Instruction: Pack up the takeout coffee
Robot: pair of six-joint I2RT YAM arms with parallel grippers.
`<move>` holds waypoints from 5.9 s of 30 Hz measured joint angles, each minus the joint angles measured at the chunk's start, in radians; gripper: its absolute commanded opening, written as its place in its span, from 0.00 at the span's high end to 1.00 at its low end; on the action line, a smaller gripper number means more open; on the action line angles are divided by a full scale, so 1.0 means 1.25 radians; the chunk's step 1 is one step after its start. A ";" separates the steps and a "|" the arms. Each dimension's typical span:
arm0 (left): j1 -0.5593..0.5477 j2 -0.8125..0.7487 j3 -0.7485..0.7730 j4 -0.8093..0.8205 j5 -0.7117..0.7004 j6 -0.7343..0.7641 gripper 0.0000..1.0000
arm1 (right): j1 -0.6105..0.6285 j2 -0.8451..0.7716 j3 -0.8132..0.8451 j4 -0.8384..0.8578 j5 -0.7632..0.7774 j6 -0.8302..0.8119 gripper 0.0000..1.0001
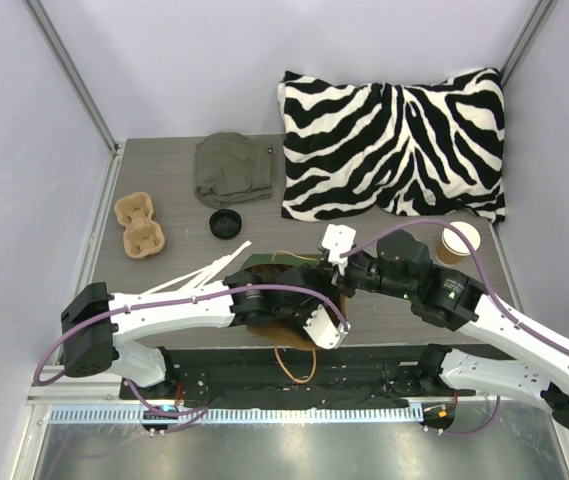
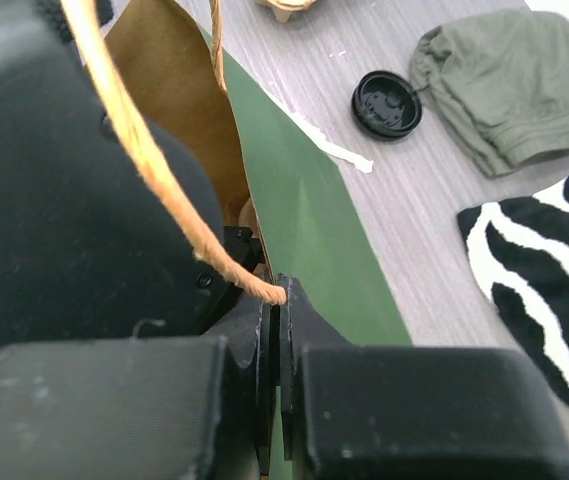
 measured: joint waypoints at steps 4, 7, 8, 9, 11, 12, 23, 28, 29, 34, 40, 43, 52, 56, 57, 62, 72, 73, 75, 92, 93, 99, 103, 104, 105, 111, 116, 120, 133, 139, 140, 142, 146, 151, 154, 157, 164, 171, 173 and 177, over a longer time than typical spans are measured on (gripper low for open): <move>0.002 0.000 0.005 -0.015 -0.001 0.028 0.22 | -0.015 0.022 0.022 -0.016 -0.021 0.031 0.99; 0.003 -0.001 0.009 -0.021 -0.001 0.052 0.22 | -0.031 0.033 0.037 -0.025 -0.042 0.058 0.99; 0.004 -0.001 0.009 -0.022 -0.001 0.060 0.22 | -0.036 0.036 0.041 -0.029 -0.049 0.065 0.99; 0.005 -0.001 0.009 -0.022 -0.001 0.068 0.22 | -0.042 0.039 0.046 -0.034 -0.057 0.071 0.99; 0.006 -0.001 0.009 -0.024 -0.001 0.081 0.22 | -0.053 0.045 0.052 -0.040 -0.072 0.083 0.99; 0.006 -0.001 0.009 -0.024 -0.001 0.088 0.22 | -0.058 0.048 0.054 -0.042 -0.080 0.088 0.99; 0.011 -0.001 0.009 -0.028 -0.001 0.133 0.22 | -0.106 0.073 0.075 -0.066 -0.158 0.116 0.99; 0.012 -0.002 0.026 -0.065 0.006 0.149 0.22 | -0.123 0.083 0.089 -0.076 -0.194 0.137 0.99; 0.012 -0.004 0.030 -0.070 0.008 0.151 0.22 | -0.126 0.084 0.092 -0.078 -0.201 0.143 0.99; 0.012 -0.010 0.056 -0.113 0.014 0.154 0.22 | -0.133 0.086 0.105 -0.083 -0.217 0.163 0.99; 0.012 -0.027 0.073 -0.167 0.017 0.151 0.23 | -0.133 0.091 0.115 -0.086 -0.194 0.170 0.99; 0.012 -0.034 0.075 -0.185 0.017 0.143 0.24 | -0.133 0.099 0.118 -0.086 -0.165 0.176 0.99; 0.008 -0.071 0.087 -0.188 0.014 0.088 0.24 | -0.122 0.116 0.130 -0.100 -0.074 0.182 0.99; 0.005 -0.085 0.089 -0.191 0.009 0.083 0.24 | -0.108 0.115 0.131 -0.101 -0.053 0.172 0.99; 0.004 -0.085 0.089 -0.192 0.008 0.082 0.24 | -0.104 0.115 0.131 -0.101 -0.051 0.169 0.99; 0.004 -0.085 0.090 -0.202 -0.007 0.084 0.24 | -0.089 0.115 0.131 -0.101 -0.035 0.150 0.99; 0.004 -0.085 0.138 -0.288 -0.049 0.080 0.24 | -0.077 0.099 0.130 -0.112 0.001 0.122 0.99; 0.004 -0.085 0.142 -0.295 -0.053 0.077 0.25 | -0.077 0.097 0.129 -0.112 0.002 0.120 0.99; 0.004 -0.084 0.153 -0.319 -0.061 0.061 0.25 | -0.077 0.089 0.122 -0.113 0.004 0.116 0.99; 0.004 0.023 0.220 -0.449 -0.124 -0.022 0.25 | -0.074 0.063 0.101 -0.112 -0.036 0.102 0.99; 0.004 0.025 0.220 -0.448 -0.126 -0.022 0.25 | -0.074 0.062 0.099 -0.112 -0.038 0.102 0.99; 0.001 0.031 0.205 -0.433 -0.133 -0.032 0.25 | -0.074 0.057 0.095 -0.113 -0.055 0.102 0.99; 0.000 0.031 0.169 -0.402 -0.133 -0.043 0.25 | -0.074 0.055 0.093 -0.113 -0.070 0.102 0.99; 0.001 0.031 0.157 -0.390 -0.133 -0.043 0.25 | -0.074 0.054 0.092 -0.113 -0.073 0.102 0.99; 0.001 0.031 0.150 -0.382 -0.133 -0.044 0.25 | -0.074 0.053 0.091 -0.113 -0.075 0.102 0.99; 0.007 0.031 0.120 -0.336 -0.133 -0.045 0.25 | -0.074 0.053 0.090 -0.115 -0.087 0.099 0.99; 0.016 0.031 0.112 -0.315 -0.129 -0.042 0.25 | -0.075 0.053 0.090 -0.118 -0.091 0.096 0.99; 0.026 0.035 0.109 -0.298 -0.120 -0.042 0.25 | -0.077 0.056 0.089 -0.119 -0.095 0.096 0.99; 0.100 0.042 0.080 -0.242 -0.034 -0.013 0.23 | -0.143 0.109 0.105 -0.126 -0.160 0.099 0.99; 0.133 0.052 0.082 -0.231 -0.003 0.014 0.12 | -0.200 0.148 0.130 -0.144 -0.216 0.099 0.99; 0.136 0.054 0.085 -0.232 -0.001 0.019 0.11 | -0.205 0.152 0.132 -0.147 -0.226 0.098 0.99; 0.141 0.058 0.093 -0.235 0.005 0.024 0.06 | -0.214 0.155 0.135 -0.150 -0.237 0.096 0.99; 0.148 0.068 0.120 -0.259 0.016 0.025 0.03 | -0.231 0.156 0.140 -0.152 -0.250 0.085 0.99; 0.152 0.086 0.169 -0.325 0.032 0.024 0.00 | -0.238 0.156 0.146 -0.155 -0.257 0.065 0.99; 0.153 0.086 0.190 -0.358 0.043 0.024 0.00 | -0.237 0.157 0.151 -0.155 -0.261 0.056 0.99; 0.153 0.087 0.201 -0.379 0.053 0.025 0.00 | -0.238 0.158 0.151 -0.157 -0.263 0.049 0.99; 0.153 0.089 0.212 -0.397 0.063 0.027 0.00 | -0.238 0.158 0.151 -0.159 -0.267 0.041 0.99; 0.153 0.092 0.238 -0.428 0.075 0.027 0.00 | -0.238 0.158 0.151 -0.159 -0.266 0.040 0.99; 0.153 0.092 0.244 -0.434 0.078 0.027 0.00 | -0.238 0.157 0.151 -0.159 -0.266 0.039 0.99; 0.153 0.092 0.255 -0.446 0.087 0.027 0.00 | -0.239 0.157 0.151 -0.159 -0.264 0.037 0.99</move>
